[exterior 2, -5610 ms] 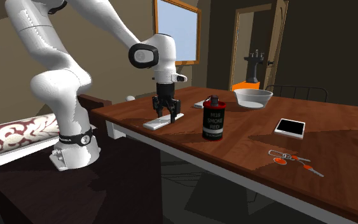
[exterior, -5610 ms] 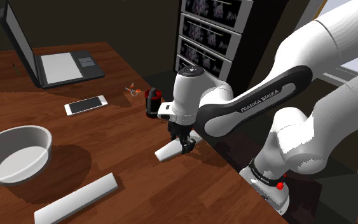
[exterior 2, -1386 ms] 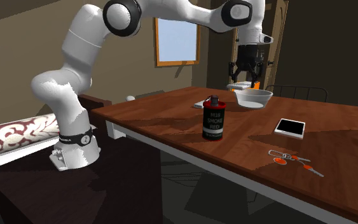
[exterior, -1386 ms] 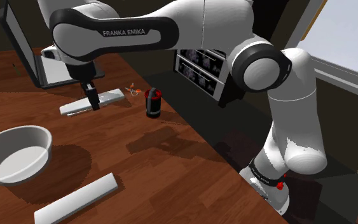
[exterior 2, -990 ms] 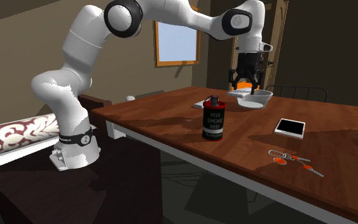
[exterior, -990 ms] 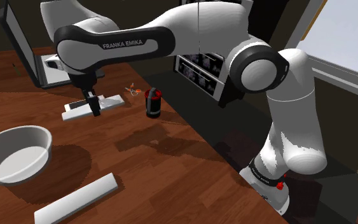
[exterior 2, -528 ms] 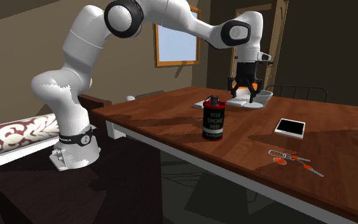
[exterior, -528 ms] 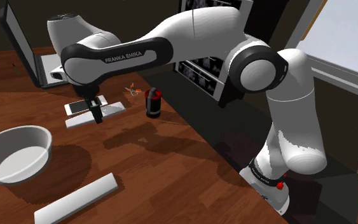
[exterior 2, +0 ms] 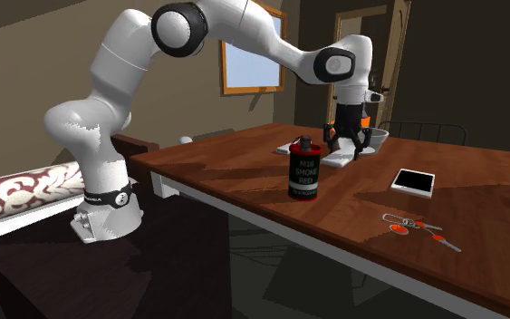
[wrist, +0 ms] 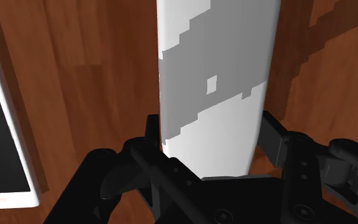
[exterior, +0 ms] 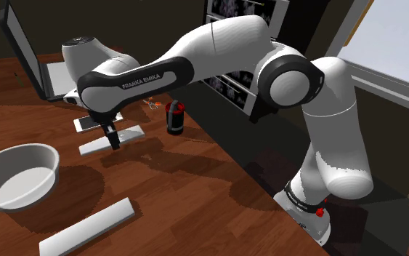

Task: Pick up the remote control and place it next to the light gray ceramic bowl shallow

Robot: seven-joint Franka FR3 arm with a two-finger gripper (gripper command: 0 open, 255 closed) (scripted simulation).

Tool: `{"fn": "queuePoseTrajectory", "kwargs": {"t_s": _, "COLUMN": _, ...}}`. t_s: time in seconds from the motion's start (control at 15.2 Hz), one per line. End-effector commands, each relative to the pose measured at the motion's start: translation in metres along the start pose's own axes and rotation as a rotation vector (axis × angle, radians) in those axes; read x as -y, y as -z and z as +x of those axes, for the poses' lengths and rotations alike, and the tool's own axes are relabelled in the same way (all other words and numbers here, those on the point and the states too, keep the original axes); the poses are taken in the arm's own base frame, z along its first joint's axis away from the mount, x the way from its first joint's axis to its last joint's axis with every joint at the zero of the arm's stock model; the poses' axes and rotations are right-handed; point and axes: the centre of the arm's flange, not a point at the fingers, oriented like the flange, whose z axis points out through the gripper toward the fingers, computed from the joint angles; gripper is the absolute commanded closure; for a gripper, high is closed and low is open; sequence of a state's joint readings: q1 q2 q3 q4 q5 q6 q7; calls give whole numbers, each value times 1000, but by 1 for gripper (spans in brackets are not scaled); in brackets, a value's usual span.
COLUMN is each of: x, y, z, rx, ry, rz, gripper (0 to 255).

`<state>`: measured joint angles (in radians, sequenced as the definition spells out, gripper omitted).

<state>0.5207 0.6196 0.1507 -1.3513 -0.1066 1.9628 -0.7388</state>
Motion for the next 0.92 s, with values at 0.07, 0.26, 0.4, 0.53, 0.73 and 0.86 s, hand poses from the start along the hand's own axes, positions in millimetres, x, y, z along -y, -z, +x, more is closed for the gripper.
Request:
{"fn": "queuePoseTrajectory", "kwargs": {"t_s": 0.07, "x": 0, "y": -15, "z": 0, "rx": -1, "ry": 0, "rz": -1, "gripper": 255}}
{"fn": "queuePoseTrajectory", "kwargs": {"t_s": 0.26, "x": 0, "y": -24, "z": 0, "rx": -1, "ry": 0, "rz": -1, "gripper": 255}}
{"fn": "queuePoseTrajectory", "kwargs": {"t_s": 0.4, "x": 0, "y": -24, "z": 0, "rx": -1, "ry": 0, "rz": -1, "gripper": 255}}
{"fn": "queuePoseTrajectory", "kwargs": {"t_s": 0.53, "x": 0, "y": -24, "z": 0, "rx": -1, "ry": 0, "rz": -1, "gripper": 255}}
{"fn": "queuePoseTrajectory", "kwargs": {"t_s": 0.73, "x": 0, "y": -24, "z": 0, "rx": -1, "ry": 0, "rz": -1, "gripper": 255}}
{"fn": "queuePoseTrajectory", "kwargs": {"t_s": 0.86, "x": 0, "y": -24, "z": 0, "rx": -1, "ry": 0, "rz": -1, "gripper": 0}}
